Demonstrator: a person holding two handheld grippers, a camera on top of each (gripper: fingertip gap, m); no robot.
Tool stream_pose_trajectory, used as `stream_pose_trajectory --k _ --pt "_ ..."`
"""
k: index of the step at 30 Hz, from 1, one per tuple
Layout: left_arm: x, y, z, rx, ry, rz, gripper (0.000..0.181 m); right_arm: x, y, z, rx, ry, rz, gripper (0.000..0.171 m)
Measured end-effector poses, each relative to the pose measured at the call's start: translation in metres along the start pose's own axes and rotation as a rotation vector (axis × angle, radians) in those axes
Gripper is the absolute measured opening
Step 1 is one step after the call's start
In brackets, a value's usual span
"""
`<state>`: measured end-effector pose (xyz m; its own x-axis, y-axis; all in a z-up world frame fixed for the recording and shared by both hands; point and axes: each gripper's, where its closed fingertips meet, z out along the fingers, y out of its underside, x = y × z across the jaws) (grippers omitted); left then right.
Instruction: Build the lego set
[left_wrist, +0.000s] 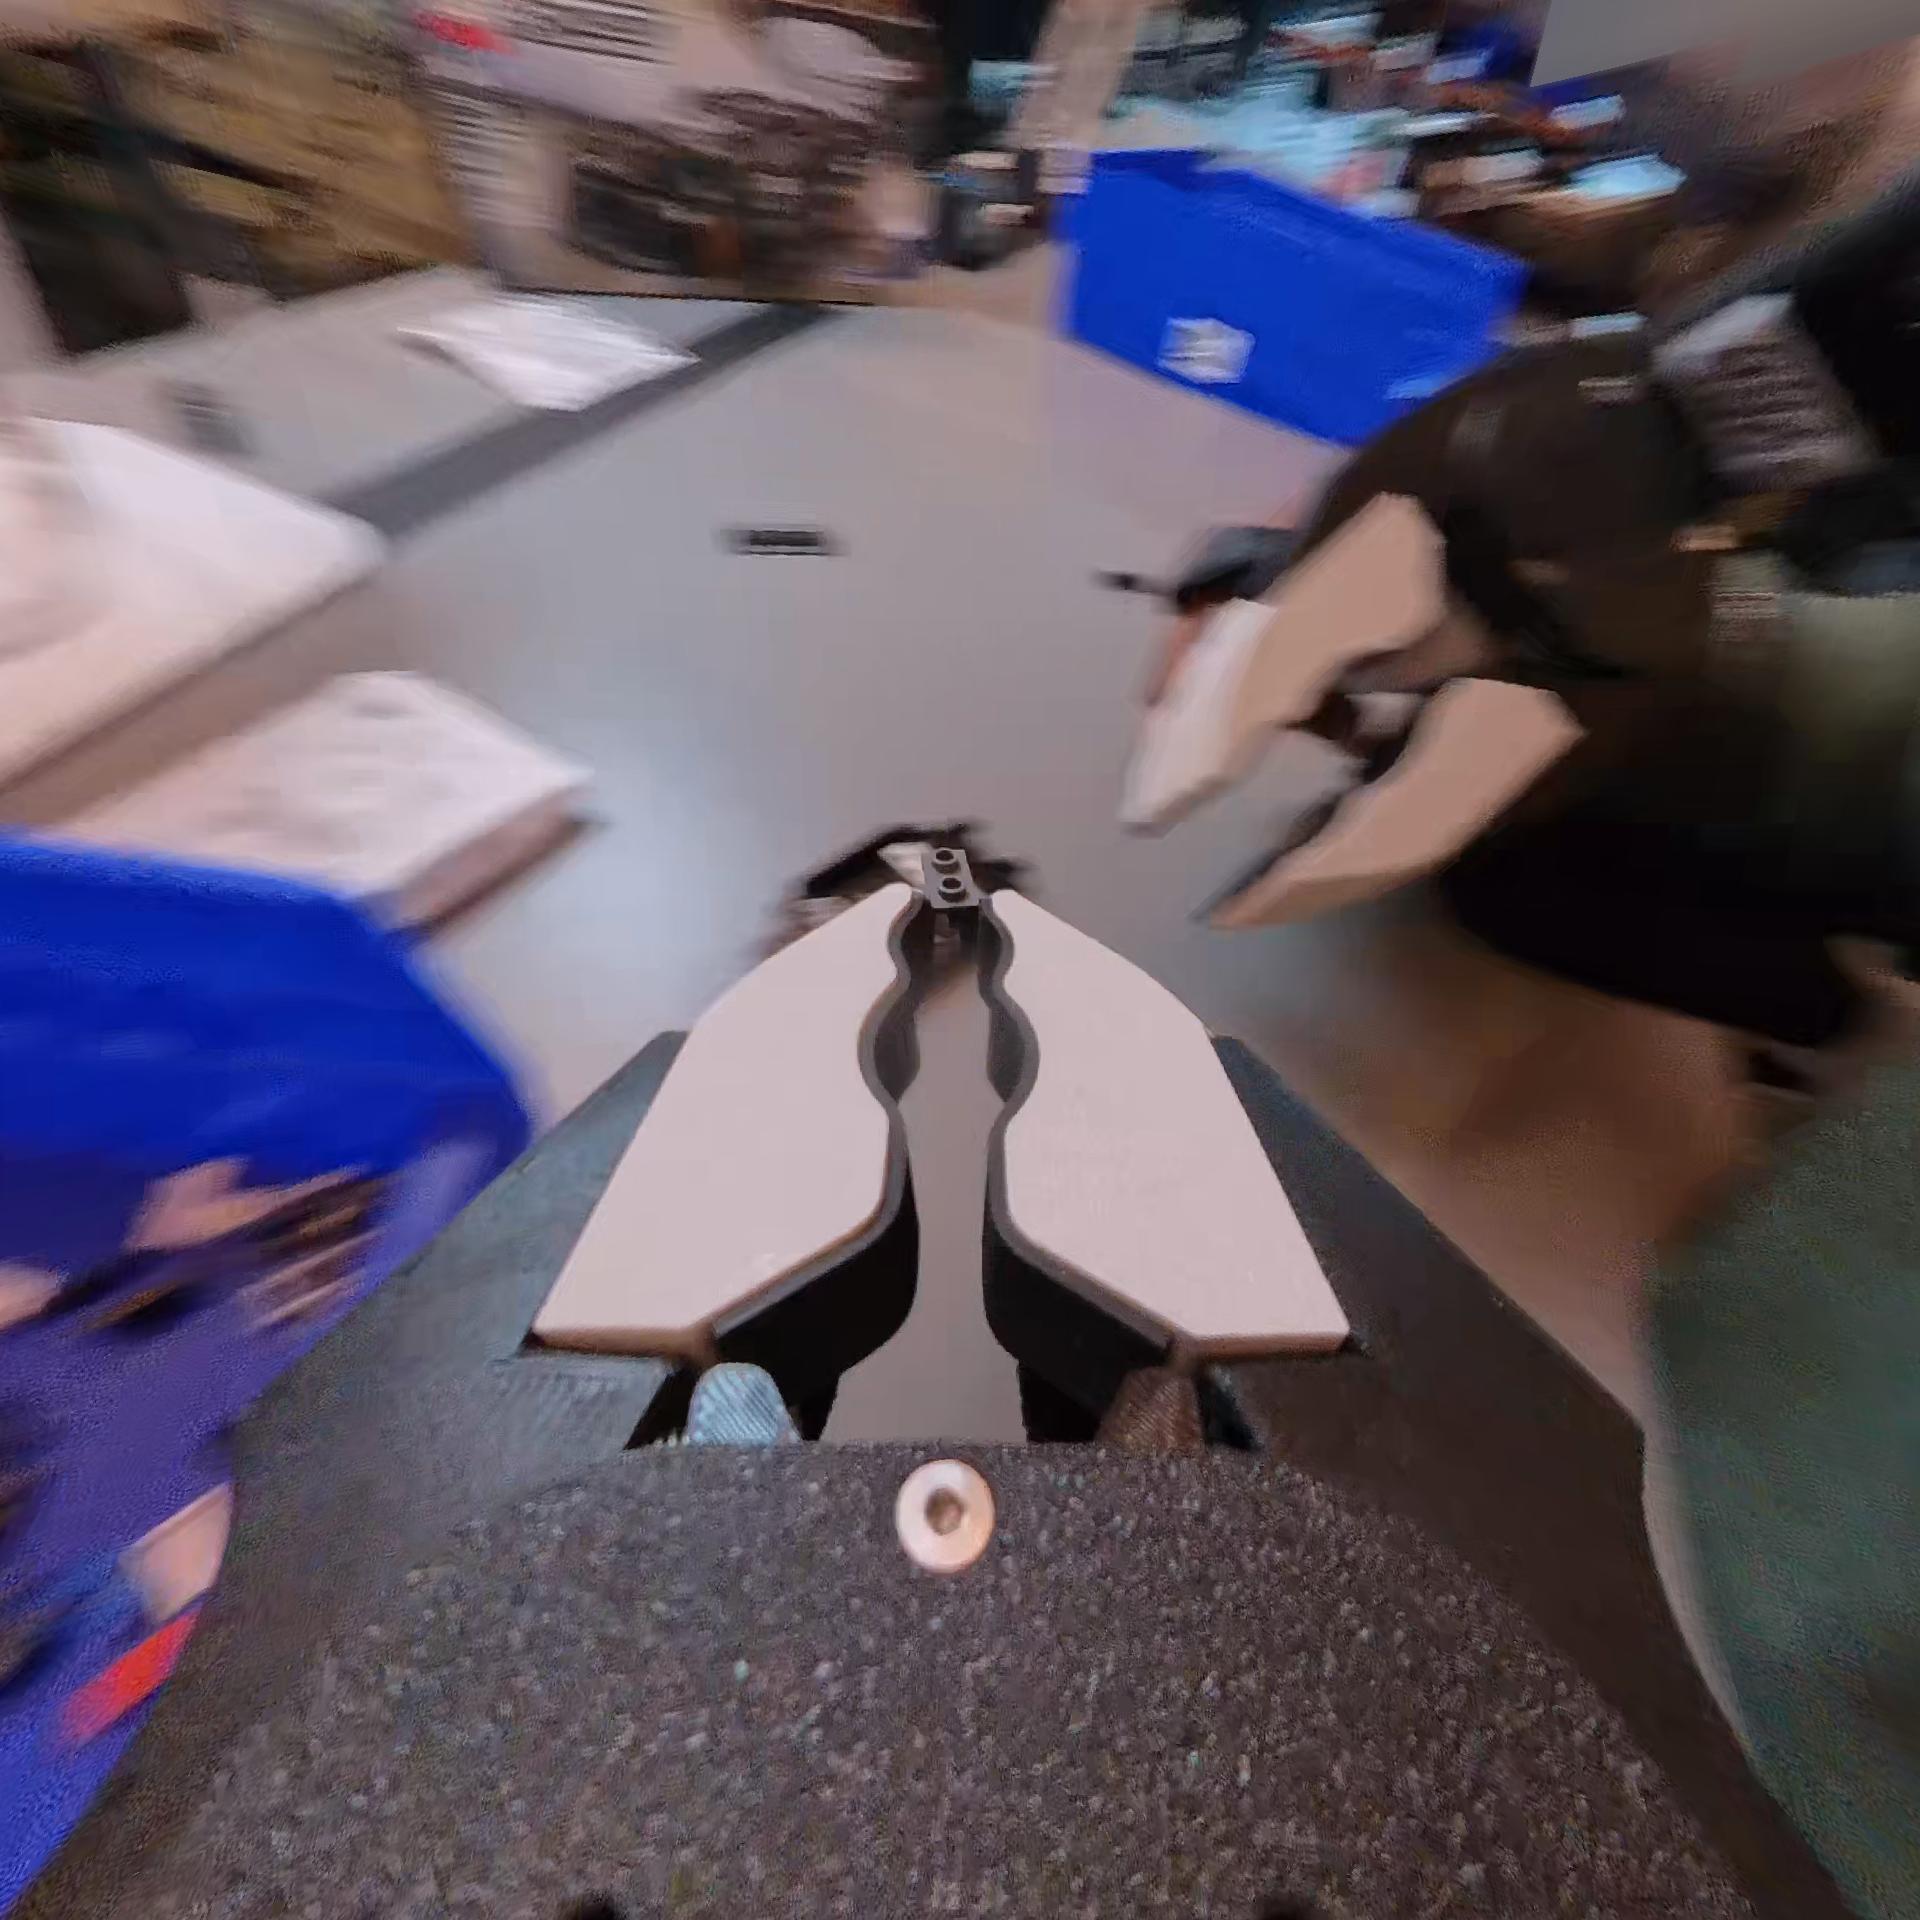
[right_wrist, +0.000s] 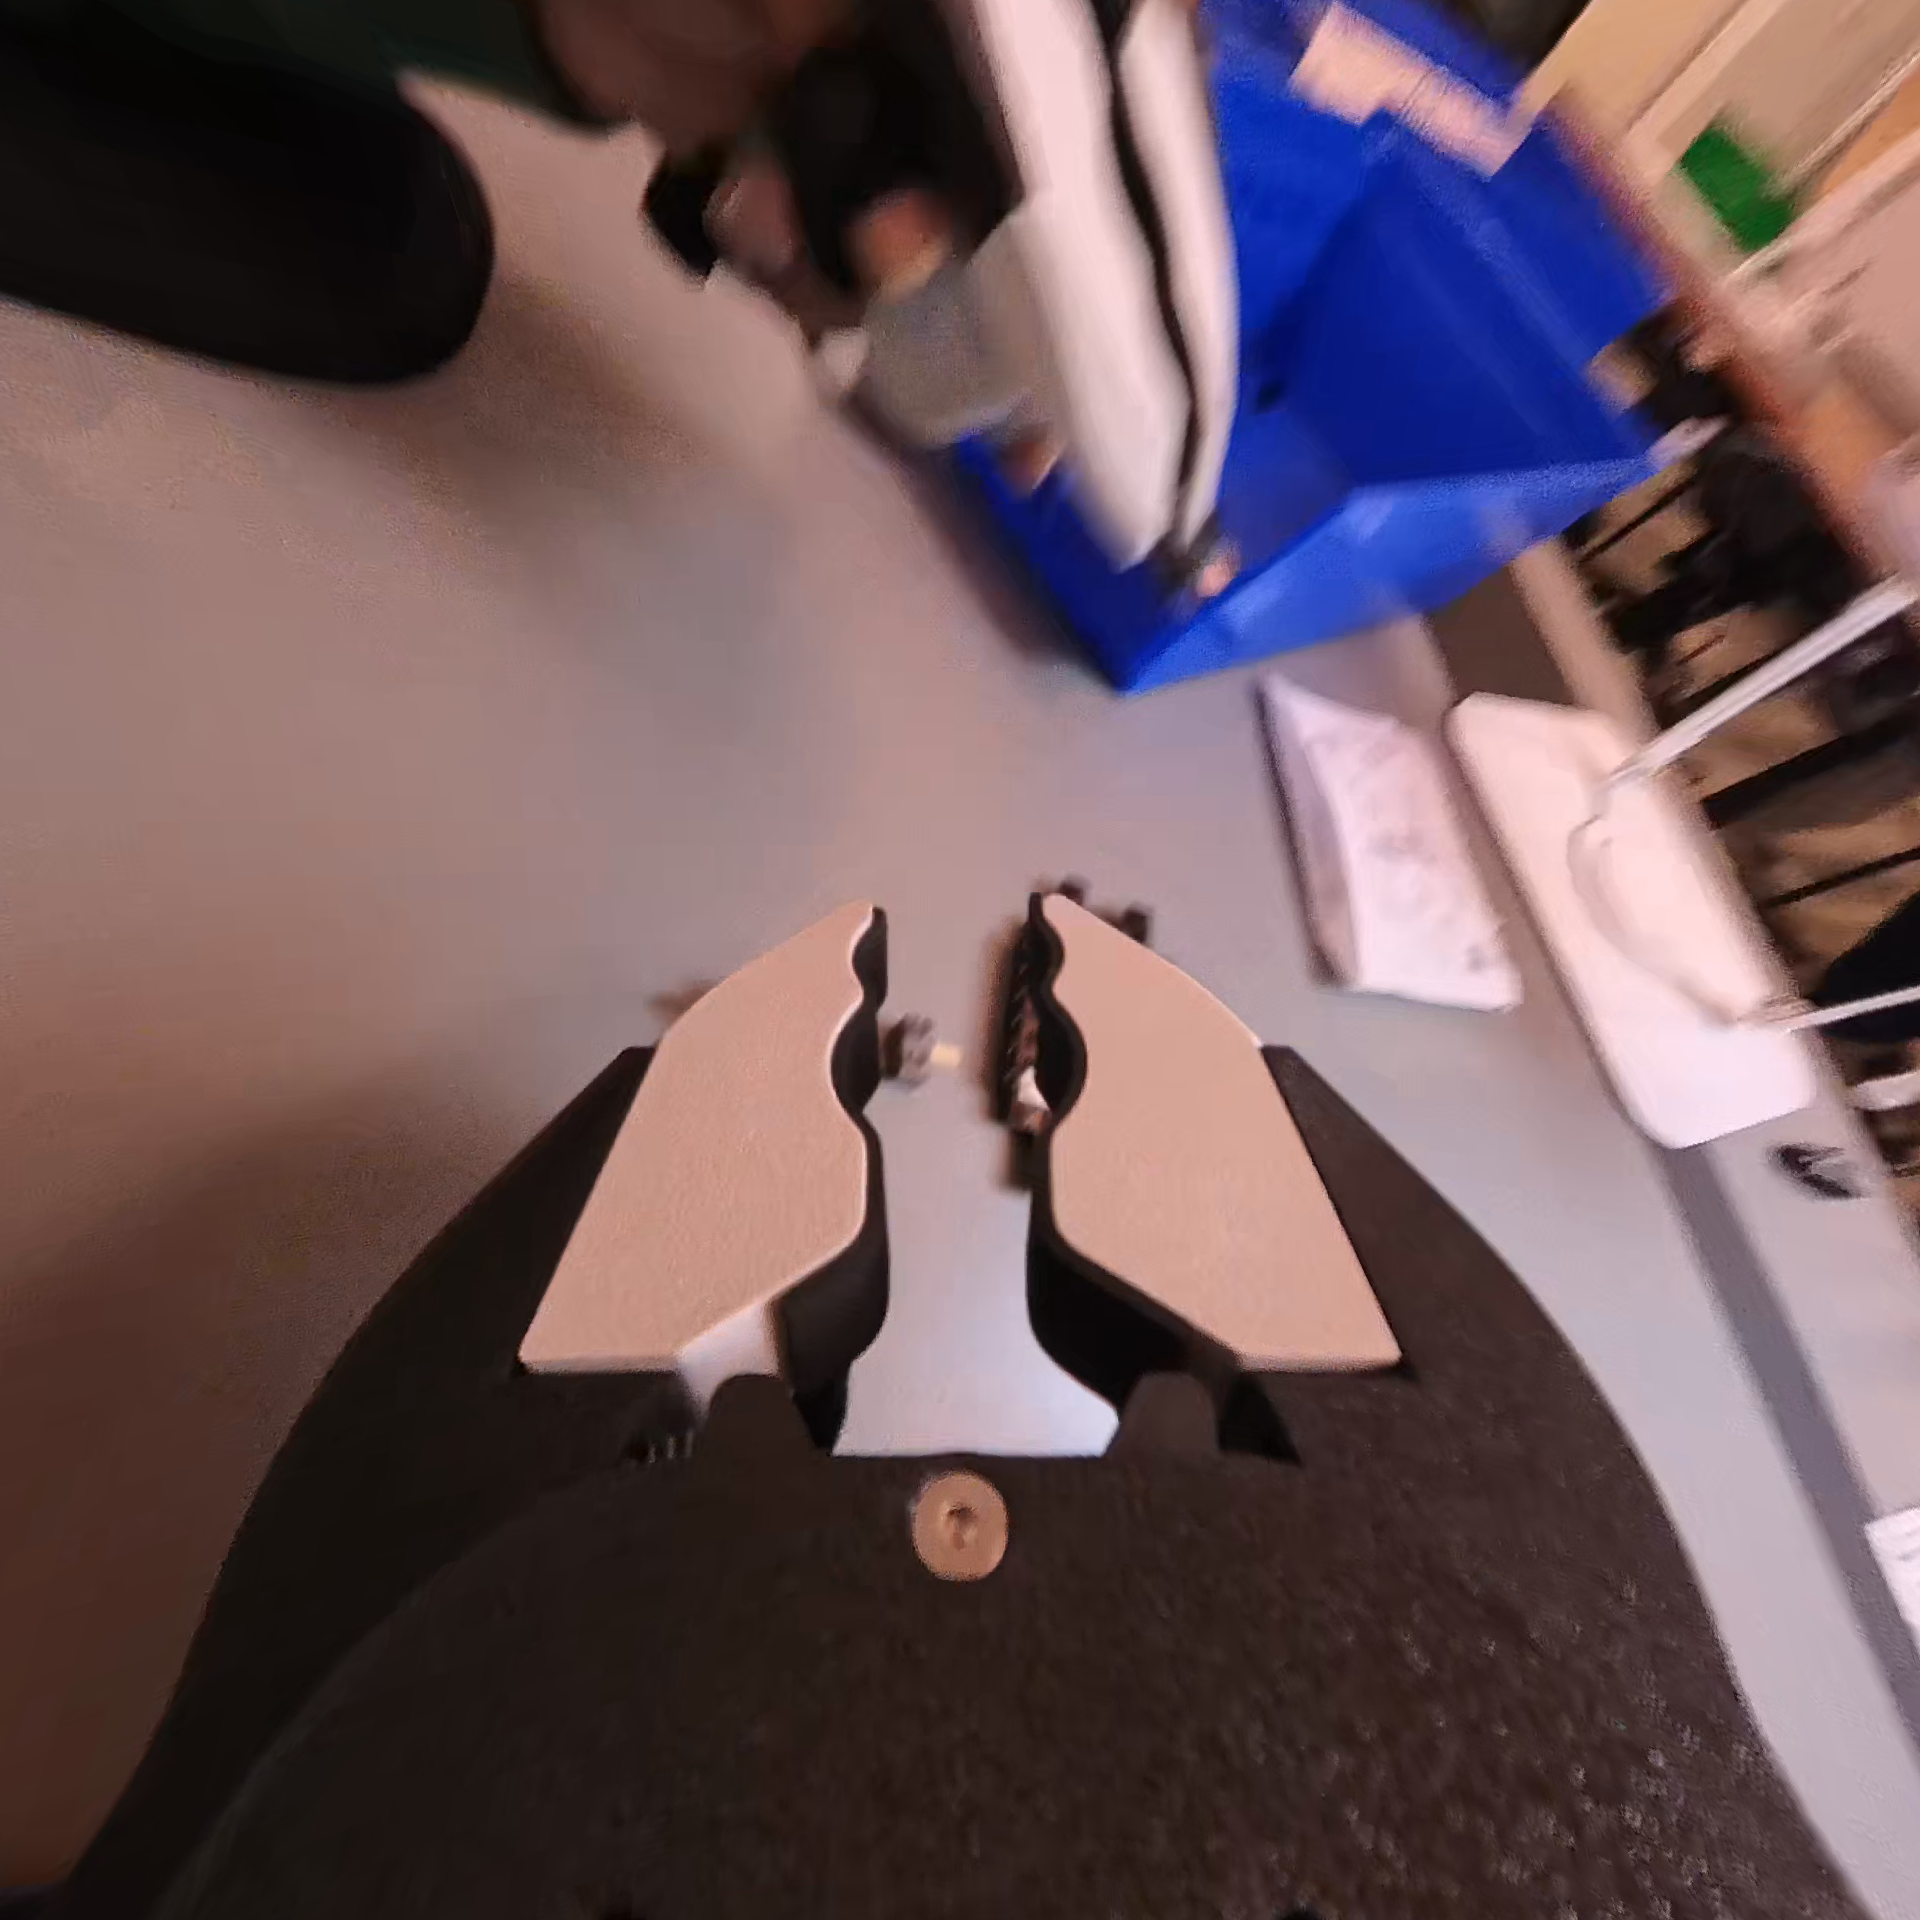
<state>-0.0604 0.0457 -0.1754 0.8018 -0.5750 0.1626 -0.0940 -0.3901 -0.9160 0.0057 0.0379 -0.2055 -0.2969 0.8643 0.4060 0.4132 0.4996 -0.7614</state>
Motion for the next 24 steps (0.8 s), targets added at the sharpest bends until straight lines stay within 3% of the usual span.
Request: stream_pose_trajectory --k 3,5,7,12,14,21,24 --pt "-0.08 0.01 -0.032 -0.07 -0.423 0.029 0.01 -0.008 0.025 0.003 -0.092 -0.098 0.063 0.026" --pt "-0.114 0.023 -0.051 -0.147 -0.597 0.002 0.038 -0.009 0.035 0.007 -0.129 -0.12 0.082 0.026" --pt "-0.128 0.036 -0.058 -0.205 -0.638 -0.04 0.061 -0.01 0.04 0.01 -0.148 -0.131 0.094 0.026" --pt "-0.123 0.047 -0.054 -0.252 -0.596 -0.004 0.064 -0.006 0.052 0.014 -0.18 -0.118 0.119 0.026" --pt "-0.109 0.042 -0.046 -0.238 -0.533 0.064 0.055 -0.004 0.056 0.015 -0.181 -0.125 0.141 0.026" --pt "-0.008 0.055 0.01 -0.258 -0.069 0.135 0.039 -0.008 0.06 0.025 -0.186 -0.176 0.207 0.026" --pt "0.033 0.068 0.025 -0.313 0.096 0.113 0.045 -0.016 0.063 0.026 -0.232 -0.202 0.195 0.023"
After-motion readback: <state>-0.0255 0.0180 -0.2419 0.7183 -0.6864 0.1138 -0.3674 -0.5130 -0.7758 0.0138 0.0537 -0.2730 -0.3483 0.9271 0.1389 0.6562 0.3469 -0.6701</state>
